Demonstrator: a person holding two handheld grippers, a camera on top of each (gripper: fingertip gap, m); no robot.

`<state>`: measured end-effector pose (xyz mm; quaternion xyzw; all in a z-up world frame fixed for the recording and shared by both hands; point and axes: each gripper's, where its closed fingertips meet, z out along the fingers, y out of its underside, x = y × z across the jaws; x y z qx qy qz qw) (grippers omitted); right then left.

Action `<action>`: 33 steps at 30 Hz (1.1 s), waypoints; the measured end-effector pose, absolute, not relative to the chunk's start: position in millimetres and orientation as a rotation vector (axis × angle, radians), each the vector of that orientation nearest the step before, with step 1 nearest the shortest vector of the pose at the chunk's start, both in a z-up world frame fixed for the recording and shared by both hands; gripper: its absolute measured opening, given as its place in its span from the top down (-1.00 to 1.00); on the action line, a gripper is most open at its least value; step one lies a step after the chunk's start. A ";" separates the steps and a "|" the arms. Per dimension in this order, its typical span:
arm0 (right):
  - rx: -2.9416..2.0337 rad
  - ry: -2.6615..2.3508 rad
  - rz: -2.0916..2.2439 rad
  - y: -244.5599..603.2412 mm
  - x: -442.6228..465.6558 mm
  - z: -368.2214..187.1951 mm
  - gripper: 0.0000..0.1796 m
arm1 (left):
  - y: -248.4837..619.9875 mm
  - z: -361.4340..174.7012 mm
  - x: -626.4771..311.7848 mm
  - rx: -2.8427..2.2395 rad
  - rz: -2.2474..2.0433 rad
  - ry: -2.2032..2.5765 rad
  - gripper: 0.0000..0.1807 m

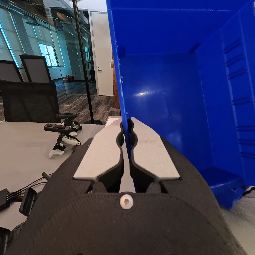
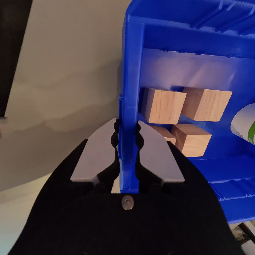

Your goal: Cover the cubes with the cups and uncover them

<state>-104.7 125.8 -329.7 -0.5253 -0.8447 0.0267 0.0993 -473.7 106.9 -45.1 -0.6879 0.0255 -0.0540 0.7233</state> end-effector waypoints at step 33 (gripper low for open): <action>-2.147 -2.084 0.080 347.2 -235.0 -330.4 0.76 | 37.6 -94.3 -553.5 -1.627 0.007 -0.126 0.96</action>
